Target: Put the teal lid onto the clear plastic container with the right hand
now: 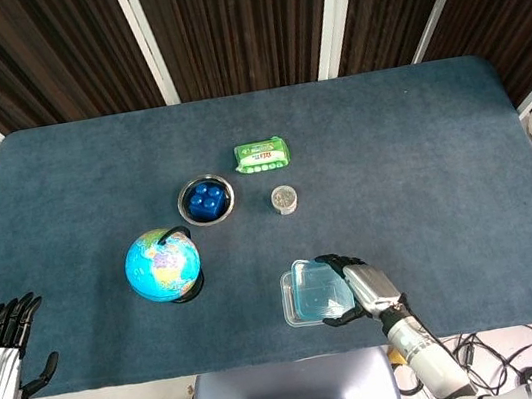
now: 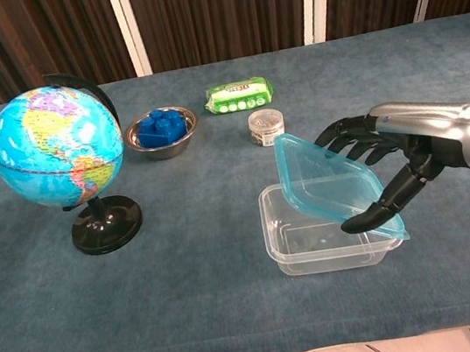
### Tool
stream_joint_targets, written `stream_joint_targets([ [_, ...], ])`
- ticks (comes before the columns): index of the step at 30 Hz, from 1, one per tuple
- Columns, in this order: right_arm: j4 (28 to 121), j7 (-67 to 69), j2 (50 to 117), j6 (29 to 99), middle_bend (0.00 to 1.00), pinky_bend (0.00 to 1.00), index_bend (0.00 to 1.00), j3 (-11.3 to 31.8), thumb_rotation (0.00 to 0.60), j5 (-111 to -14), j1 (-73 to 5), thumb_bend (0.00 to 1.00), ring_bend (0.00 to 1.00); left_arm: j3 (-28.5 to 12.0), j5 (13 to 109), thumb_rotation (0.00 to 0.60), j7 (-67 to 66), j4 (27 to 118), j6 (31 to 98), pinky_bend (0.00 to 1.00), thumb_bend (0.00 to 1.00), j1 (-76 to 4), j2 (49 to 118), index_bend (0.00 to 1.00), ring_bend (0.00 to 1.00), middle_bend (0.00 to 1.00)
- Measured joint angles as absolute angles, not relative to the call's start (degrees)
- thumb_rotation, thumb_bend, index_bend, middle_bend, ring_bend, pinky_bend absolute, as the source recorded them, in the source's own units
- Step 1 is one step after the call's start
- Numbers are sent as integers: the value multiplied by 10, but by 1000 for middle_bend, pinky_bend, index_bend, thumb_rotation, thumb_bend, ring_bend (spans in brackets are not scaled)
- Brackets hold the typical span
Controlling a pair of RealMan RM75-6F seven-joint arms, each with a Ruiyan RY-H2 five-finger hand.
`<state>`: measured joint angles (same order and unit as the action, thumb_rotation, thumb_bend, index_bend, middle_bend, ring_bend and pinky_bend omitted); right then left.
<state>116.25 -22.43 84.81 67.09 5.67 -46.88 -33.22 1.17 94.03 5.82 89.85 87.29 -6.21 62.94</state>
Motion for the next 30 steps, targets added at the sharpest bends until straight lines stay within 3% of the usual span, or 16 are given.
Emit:
stream_joint_targets([
  [30, 1153, -219, 845, 659, 481, 159, 708, 60, 600, -465, -332, 43, 304, 12, 940, 600, 57, 899, 872, 0, 347, -63, 629, 0, 3, 39],
])
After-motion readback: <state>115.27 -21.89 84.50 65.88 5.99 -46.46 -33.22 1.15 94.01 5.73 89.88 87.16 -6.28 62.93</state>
